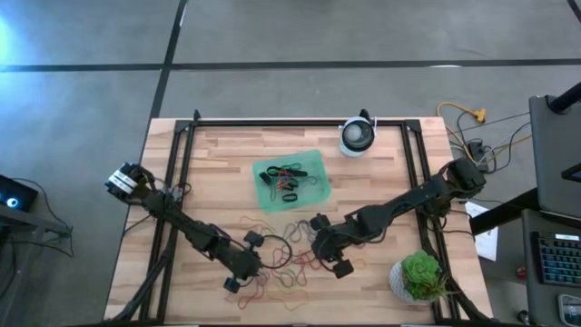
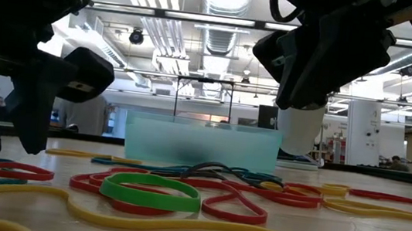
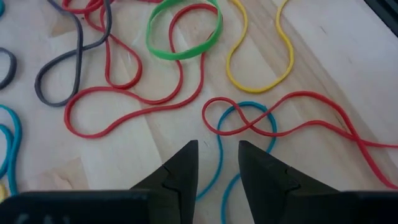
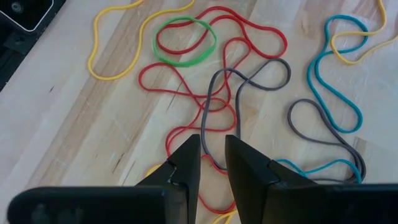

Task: Pick and place rubber bands into bin
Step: Put the red rubber band into the green bin

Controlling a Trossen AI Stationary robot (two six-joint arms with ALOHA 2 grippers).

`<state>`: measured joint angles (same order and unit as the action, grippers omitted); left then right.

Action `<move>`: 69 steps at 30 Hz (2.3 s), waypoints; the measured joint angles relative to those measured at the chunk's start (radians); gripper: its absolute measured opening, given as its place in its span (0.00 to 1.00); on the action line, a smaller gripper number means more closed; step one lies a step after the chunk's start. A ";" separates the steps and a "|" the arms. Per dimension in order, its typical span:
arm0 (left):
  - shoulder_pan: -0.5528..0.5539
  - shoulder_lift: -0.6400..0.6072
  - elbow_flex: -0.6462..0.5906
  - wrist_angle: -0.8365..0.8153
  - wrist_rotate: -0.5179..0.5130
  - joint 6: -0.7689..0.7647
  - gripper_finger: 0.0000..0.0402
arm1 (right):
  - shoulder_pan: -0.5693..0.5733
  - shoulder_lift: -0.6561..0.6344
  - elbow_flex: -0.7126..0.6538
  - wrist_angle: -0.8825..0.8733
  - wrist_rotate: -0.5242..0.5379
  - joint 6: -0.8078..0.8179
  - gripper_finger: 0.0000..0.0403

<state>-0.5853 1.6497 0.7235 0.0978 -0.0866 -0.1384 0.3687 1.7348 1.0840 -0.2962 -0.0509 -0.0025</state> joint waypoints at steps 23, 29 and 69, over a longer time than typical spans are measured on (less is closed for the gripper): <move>-0.006 0.081 0.035 0.039 0.005 0.024 0.25 | 0.000 0.000 -0.005 0.018 -0.002 0.000 0.16; -0.007 0.084 0.034 0.079 0.026 0.051 0.25 | 0.000 0.000 -0.006 0.019 -0.002 0.001 0.16; -0.008 0.082 0.034 0.208 0.030 0.088 0.25 | 0.000 0.000 -0.009 0.026 0.000 0.000 0.15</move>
<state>-0.5934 1.7312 0.7574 0.3061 -0.0565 -0.0507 0.3686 1.7348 1.0748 -0.2699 -0.0505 -0.0027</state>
